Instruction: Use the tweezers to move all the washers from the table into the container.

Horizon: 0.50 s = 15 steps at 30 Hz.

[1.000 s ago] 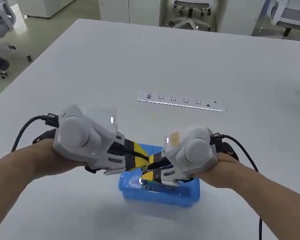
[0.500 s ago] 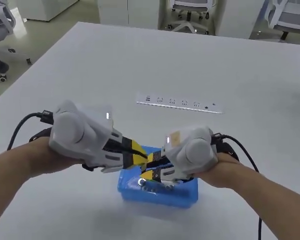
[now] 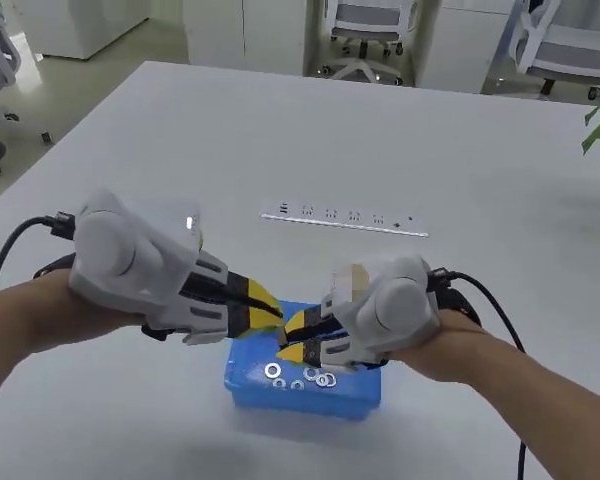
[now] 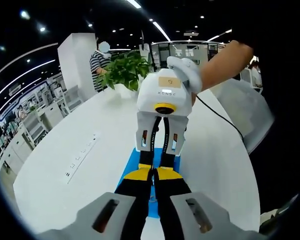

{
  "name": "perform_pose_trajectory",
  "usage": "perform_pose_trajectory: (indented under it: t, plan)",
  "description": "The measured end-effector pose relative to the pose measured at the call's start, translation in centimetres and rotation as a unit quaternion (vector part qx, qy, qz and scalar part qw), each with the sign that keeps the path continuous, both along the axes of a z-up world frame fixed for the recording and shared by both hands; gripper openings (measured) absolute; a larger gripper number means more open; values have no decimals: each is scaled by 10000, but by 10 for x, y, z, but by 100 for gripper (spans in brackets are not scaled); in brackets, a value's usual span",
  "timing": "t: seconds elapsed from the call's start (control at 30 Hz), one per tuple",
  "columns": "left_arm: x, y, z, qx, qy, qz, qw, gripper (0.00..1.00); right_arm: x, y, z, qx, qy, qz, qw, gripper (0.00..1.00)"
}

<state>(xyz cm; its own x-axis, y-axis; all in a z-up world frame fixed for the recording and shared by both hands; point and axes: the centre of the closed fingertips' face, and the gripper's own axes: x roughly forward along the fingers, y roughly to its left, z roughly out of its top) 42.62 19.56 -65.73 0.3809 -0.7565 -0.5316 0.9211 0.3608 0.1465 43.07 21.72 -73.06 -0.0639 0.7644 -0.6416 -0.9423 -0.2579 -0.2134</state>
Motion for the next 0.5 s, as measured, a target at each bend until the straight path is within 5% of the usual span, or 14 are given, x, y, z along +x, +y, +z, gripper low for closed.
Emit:
perform_pose_trajectory:
  t: [0.27, 0.5]
  plan:
    - [-15, -1, 11, -21, -37, -143, 9999, 6, -12, -12, 16, 7, -66, -75, 9999, 8]
    - [-33, -2, 6, 152, 44, -260, 9995, 6, -26, -26, 21, -150, -159, -60, 9997, 8]
